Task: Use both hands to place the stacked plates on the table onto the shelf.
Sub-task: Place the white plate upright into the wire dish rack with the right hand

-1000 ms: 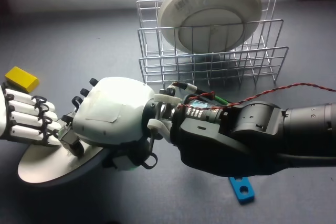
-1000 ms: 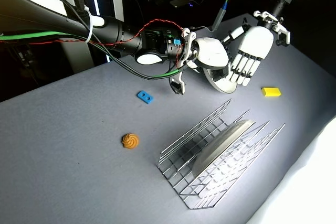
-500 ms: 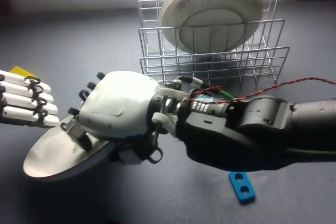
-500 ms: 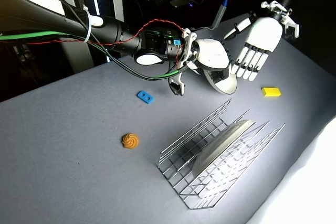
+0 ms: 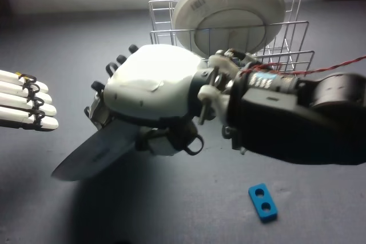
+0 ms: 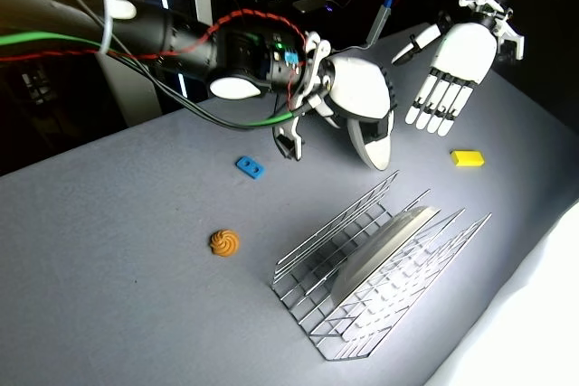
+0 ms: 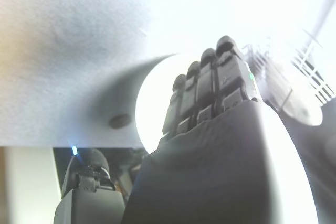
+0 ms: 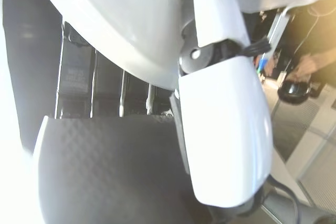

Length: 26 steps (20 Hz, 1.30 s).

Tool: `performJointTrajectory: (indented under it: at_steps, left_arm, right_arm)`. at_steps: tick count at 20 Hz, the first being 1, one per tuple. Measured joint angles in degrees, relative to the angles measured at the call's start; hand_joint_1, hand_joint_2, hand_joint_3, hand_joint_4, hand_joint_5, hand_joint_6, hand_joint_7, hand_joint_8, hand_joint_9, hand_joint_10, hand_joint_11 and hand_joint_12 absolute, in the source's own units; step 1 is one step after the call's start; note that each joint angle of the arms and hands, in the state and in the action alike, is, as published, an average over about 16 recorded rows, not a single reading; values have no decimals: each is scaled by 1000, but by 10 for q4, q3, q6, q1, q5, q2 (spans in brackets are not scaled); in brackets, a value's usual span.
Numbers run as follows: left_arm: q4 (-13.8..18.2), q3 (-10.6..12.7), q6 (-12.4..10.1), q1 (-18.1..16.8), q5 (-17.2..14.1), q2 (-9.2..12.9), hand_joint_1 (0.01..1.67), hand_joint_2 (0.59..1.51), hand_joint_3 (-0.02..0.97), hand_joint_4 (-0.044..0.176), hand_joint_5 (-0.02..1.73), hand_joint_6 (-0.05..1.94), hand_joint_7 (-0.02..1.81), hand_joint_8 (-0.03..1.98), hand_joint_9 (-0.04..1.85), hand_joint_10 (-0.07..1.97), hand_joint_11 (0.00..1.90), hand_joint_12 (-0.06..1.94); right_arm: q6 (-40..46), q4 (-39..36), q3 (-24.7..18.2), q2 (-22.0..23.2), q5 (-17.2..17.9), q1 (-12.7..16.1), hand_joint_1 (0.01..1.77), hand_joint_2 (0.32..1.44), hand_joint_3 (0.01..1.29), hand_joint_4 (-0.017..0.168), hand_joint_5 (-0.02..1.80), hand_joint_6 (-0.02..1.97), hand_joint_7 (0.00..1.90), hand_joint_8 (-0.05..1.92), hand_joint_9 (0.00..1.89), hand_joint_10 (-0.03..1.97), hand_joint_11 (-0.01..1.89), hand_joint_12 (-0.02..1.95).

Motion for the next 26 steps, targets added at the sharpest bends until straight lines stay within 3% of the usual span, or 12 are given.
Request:
performJointTrajectory:
  at_steps: [13,17,26]
  left_arm:
    - [3,7,-1,2,-3,-1,16,1045,0,-2,14,14,16,12,14,12,19,1]
    - [5,7,-2,5,-3,-1,15,1043,0,-2,15,14,17,13,14,13,21,1]
    - [8,8,-6,10,0,-3,15,1043,0,-2,17,15,15,13,15,13,25,1]
  right_arm:
    - [-5,78,-135,133,-37,95,1362,1019,13,-8,832,1008,947,969,1011,1140,877,1272]
    - [95,20,-152,169,-42,114,1362,1019,12,-8,831,1009,954,956,1010,1138,876,1268]
    - [429,-173,-144,239,-74,146,1365,1021,12,-8,828,1009,961,946,1020,1140,889,1258]
